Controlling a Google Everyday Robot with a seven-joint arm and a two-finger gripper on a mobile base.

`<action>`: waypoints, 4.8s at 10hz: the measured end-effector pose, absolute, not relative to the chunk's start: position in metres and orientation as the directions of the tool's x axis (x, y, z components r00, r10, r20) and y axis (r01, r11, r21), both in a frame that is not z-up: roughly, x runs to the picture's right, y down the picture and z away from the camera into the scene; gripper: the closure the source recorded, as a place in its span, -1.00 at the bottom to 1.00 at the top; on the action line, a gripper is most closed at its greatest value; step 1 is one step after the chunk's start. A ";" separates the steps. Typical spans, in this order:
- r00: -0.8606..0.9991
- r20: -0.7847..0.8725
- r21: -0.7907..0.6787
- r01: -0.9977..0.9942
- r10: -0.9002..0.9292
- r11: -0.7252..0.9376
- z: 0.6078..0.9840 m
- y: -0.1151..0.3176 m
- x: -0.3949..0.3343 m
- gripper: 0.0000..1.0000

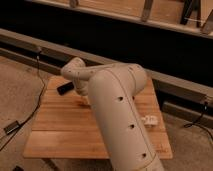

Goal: Place the pepper in the ceramic bowl

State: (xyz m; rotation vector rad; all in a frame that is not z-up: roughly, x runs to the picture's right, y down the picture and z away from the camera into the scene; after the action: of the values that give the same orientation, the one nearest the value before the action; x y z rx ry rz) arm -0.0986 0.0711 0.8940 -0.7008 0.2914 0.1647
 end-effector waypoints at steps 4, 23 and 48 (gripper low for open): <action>0.953 -0.293 -0.594 -0.245 0.077 0.766 0.844 0.058 -0.098 1.00; 0.460 -0.505 -0.324 -0.885 0.730 0.334 0.826 0.006 0.046 1.00; 0.246 -0.663 -0.167 -0.969 0.707 0.181 0.903 0.053 0.108 -0.33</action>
State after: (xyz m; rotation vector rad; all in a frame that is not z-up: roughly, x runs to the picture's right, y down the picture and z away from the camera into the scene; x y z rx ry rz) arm 0.1082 0.0529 0.9027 -0.6360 0.4973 1.2544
